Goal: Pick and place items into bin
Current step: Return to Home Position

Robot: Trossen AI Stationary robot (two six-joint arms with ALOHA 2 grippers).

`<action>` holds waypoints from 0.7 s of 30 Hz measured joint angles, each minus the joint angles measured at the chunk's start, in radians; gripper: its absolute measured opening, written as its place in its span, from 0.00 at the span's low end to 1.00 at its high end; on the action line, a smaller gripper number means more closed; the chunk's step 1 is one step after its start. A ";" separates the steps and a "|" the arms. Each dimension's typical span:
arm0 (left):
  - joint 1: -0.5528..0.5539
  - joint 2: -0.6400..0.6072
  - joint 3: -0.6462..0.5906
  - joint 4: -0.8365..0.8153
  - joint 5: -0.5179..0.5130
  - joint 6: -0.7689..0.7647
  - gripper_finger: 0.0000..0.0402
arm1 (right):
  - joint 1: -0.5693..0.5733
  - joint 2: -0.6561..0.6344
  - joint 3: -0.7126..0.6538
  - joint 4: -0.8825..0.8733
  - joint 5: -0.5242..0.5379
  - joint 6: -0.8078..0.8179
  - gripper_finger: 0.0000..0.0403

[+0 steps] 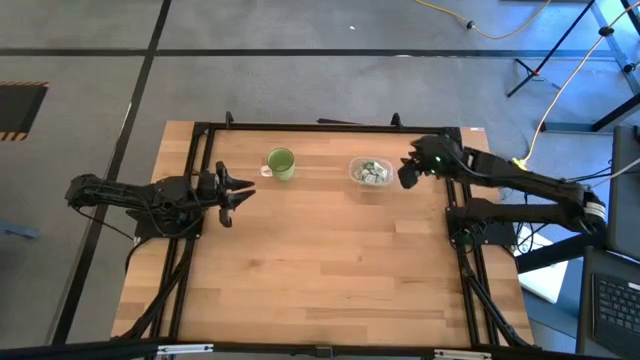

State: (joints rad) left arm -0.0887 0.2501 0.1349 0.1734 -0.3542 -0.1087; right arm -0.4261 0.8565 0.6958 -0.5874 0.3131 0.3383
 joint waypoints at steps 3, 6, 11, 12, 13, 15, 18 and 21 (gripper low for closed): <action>0.000 -0.013 0.000 0.000 -0.002 0.017 0.26 | 0.012 -0.088 -0.071 0.042 0.000 0.018 0.40; 0.000 -0.016 0.000 0.003 0.002 0.021 0.26 | 0.012 -0.167 -0.136 0.089 0.000 0.017 0.40; 0.002 -0.013 0.000 0.002 -0.154 0.059 0.26 | 0.012 -0.263 -0.196 0.155 0.000 -0.007 0.40; 0.007 -0.013 0.000 0.002 -0.192 0.073 0.26 | 0.012 -0.277 -0.203 0.164 0.000 -0.011 0.40; 0.015 -0.013 0.000 0.003 -0.211 0.084 0.26 | 0.012 -0.291 -0.211 0.171 0.000 -0.024 0.40; 0.039 -0.013 0.000 0.002 -0.190 0.085 0.26 | 0.012 -0.317 -0.226 0.178 0.001 -0.042 0.40; 0.089 -0.011 -0.026 0.050 -0.074 0.069 0.26 | 0.011 -0.358 -0.240 0.179 0.000 -0.057 0.40; 0.143 -0.011 -0.088 0.158 -0.029 0.059 0.26 | 0.011 -0.397 -0.244 0.177 0.000 -0.058 0.40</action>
State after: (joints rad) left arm 0.0546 0.2392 0.0471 0.3313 -0.3834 -0.0497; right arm -0.4149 0.4594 0.4522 -0.4102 0.3136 0.2802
